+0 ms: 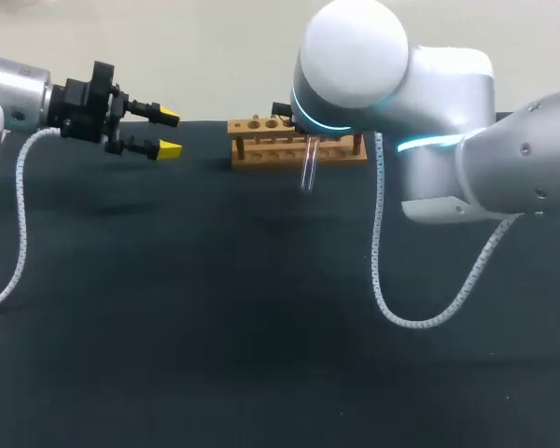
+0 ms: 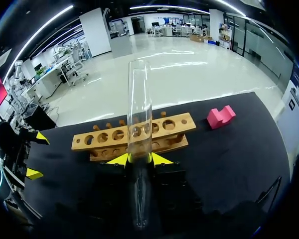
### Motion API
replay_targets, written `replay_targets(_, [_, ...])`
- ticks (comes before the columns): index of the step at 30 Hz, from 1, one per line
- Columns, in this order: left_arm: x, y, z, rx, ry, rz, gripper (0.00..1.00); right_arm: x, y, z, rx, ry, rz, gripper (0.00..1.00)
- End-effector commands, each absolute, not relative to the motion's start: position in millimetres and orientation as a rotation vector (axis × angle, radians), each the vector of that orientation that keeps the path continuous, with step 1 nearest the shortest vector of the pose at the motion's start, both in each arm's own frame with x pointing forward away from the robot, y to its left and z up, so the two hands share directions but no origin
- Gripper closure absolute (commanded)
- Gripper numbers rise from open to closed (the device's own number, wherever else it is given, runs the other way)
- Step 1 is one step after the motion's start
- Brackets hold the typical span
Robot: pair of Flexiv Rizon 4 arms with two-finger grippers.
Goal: Grasp the test tube, adjust it, and insert it.
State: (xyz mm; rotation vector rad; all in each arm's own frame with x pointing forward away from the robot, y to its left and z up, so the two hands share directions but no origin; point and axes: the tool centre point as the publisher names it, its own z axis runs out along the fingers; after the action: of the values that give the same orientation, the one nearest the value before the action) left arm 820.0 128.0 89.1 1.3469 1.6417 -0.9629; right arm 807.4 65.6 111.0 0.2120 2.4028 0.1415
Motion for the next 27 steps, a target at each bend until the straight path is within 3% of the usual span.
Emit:
replay_targets(1, [820,129,88,1.348,1.637,-0.964,0.0,796,61,118,0.216,2.324,0.135,1.0])
replay_targets(27, [820,129,88,1.348,1.637,-0.964,0.0,804,56,140,0.225,2.211,0.128,1.0])
